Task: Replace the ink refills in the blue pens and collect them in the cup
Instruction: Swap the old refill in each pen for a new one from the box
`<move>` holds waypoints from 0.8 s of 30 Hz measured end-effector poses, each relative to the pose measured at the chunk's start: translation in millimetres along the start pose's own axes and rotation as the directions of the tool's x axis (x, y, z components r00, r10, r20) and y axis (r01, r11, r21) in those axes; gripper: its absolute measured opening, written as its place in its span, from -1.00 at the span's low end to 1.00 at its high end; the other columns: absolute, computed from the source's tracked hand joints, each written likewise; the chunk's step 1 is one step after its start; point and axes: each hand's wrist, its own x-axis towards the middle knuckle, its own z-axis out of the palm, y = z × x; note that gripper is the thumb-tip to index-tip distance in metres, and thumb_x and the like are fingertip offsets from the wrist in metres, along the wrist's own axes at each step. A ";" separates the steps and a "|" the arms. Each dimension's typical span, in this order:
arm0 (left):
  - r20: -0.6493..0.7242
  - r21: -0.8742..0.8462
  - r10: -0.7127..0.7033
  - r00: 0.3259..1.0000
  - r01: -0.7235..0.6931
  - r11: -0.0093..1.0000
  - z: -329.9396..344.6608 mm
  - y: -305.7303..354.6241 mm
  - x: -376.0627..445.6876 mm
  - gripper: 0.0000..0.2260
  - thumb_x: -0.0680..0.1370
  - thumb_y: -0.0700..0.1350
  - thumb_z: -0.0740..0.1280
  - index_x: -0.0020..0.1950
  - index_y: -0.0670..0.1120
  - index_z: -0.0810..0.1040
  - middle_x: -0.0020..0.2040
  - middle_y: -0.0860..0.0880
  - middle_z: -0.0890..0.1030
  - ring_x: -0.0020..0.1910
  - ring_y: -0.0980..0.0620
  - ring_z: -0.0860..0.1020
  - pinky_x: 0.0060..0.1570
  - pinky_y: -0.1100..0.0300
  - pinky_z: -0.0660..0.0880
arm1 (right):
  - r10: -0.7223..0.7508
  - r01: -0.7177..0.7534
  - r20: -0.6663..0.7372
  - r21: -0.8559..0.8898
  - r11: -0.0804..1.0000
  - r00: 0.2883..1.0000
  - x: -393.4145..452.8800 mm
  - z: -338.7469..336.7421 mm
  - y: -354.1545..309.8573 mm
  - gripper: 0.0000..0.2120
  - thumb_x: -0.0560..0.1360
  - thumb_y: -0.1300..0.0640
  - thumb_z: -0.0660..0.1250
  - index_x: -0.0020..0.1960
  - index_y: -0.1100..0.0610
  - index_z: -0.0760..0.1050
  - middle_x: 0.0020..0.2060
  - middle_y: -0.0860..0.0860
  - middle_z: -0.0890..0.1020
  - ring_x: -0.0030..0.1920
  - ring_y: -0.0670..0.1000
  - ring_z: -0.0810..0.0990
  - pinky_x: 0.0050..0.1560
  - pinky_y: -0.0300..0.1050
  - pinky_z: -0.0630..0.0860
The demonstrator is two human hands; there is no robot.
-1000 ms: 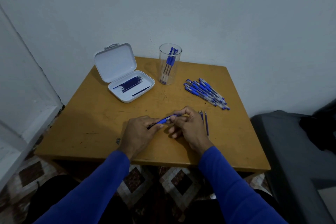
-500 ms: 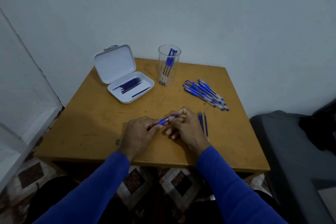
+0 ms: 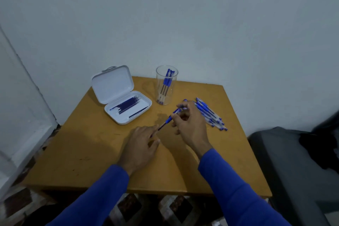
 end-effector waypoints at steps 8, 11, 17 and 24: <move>0.149 0.154 0.073 0.986 -0.096 0.983 17.8 -1.5 66.0 -0.62 0.64 0.11 0.28 0.43 0.03 0.46 0.40 0.10 0.42 0.37 0.11 0.35 0.43 0.14 0.34 | -0.363 0.333 -0.121 -0.214 0.918 0.924 66.7 -19.8 -52.8 -0.81 0.60 0.16 0.38 0.20 0.04 0.51 -0.25 -0.22 0.56 -0.22 -0.30 0.57 -0.29 -0.44 0.47; 0.190 0.192 0.067 0.980 -0.104 0.976 24.0 0.0 89.5 -0.61 0.65 0.14 0.25 0.45 0.06 0.45 0.48 0.10 0.36 0.43 0.09 0.32 0.44 0.17 0.27 | -0.428 0.397 -0.157 -0.194 0.897 0.890 91.1 -21.3 -70.2 -0.80 0.60 0.19 0.37 0.21 0.06 0.51 -0.21 -0.11 0.60 -0.23 -0.24 0.58 -0.24 -0.47 0.44; 0.234 0.216 0.083 0.969 -0.135 0.967 36.2 -11.0 105.9 -0.57 0.65 0.19 0.21 0.47 0.05 0.45 0.49 0.09 0.35 0.44 0.08 0.28 0.48 0.06 0.29 | -0.473 0.458 -0.205 -0.120 0.881 0.857 132.0 -16.9 -88.7 -0.79 0.60 0.25 0.35 0.22 0.11 0.50 -0.23 -0.08 0.60 -0.23 -0.17 0.60 -0.28 -0.44 0.46; 0.200 0.217 0.111 0.974 -0.154 0.964 40.2 -15.6 103.3 -0.59 0.65 0.21 0.18 0.43 0.09 0.48 0.46 0.12 0.35 0.45 0.12 0.25 0.49 0.05 0.27 | -0.426 0.385 -0.137 -0.250 0.888 0.894 163.0 2.4 -66.1 -0.82 0.59 0.22 0.37 0.18 0.10 0.54 -0.14 -0.02 0.62 -0.18 -0.10 0.60 -0.16 -0.31 0.55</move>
